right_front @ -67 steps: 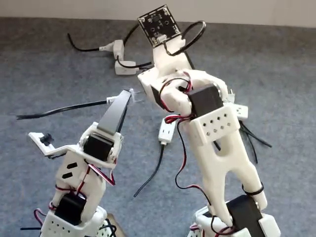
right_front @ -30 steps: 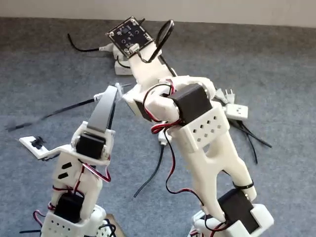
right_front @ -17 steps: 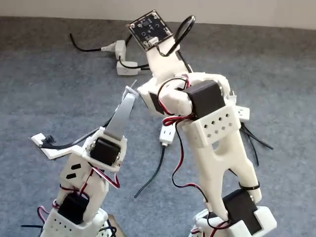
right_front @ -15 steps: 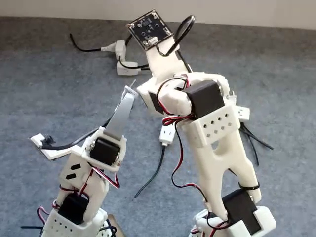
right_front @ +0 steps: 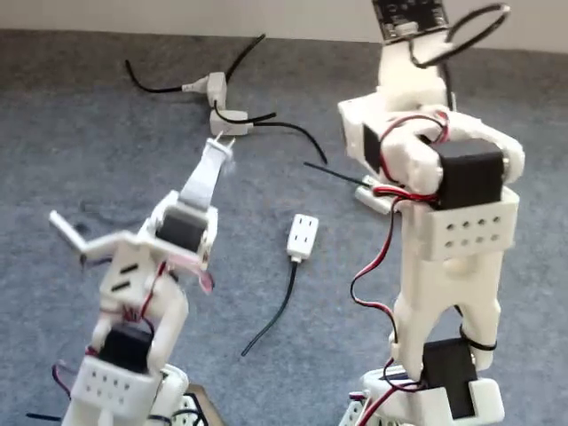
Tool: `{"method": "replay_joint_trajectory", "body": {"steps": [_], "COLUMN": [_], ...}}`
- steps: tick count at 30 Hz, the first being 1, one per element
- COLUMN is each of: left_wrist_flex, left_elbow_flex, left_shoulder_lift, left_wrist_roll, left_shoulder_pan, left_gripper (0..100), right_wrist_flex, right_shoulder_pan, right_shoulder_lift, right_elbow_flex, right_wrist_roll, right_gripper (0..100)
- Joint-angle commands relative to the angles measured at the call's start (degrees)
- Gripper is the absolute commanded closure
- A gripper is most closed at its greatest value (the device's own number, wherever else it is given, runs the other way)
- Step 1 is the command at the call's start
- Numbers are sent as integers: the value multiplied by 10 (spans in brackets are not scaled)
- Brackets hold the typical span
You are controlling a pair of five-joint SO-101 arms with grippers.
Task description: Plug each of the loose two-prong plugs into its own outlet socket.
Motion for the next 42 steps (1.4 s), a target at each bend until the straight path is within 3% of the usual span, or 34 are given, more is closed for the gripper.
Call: {"method": "replay_joint_trajectory", "body": {"steps": [1, 3, 6, 11, 14, 22, 29, 36, 42], "left_wrist_flex": [84, 157, 281, 469, 527, 533, 536, 537, 538], "left_elbow_flex": [-180, -253, -356, -480, -525, -590, -723, -793, -768], "left_shoulder_lift": [236, 324, 415, 477, 499, 608, 782, 906, 895], "left_wrist_roll": [1, -10, -81, -202, -244, -241, -60, -3, 3], "left_shoulder_pan": [-26, -30, -18, 29, 55, 100, 129, 164, 173], "left_gripper": [992, 992, 992, 992, 992, 992, 992, 992, 992], "right_wrist_flex": [21, 40, 71, 90, 88, 87, 40, -44, -132], "right_shoulder_pan": [30, 44, 84, 196, 264, 364, 365, 365, 374], "right_shoulder_lift": [-8, -8, -7, -8, -9, -5, -8, -8, -8], "right_elbow_flex": [-25, -25, -24, 4, 51, 240, 434, 591, 674], "right_wrist_roll": [4, 4, 4, 3, 5, 3, 2, -2, -97], "right_gripper": [991, 991, 991, 991, 991, 991, 991, 991, 991]}}
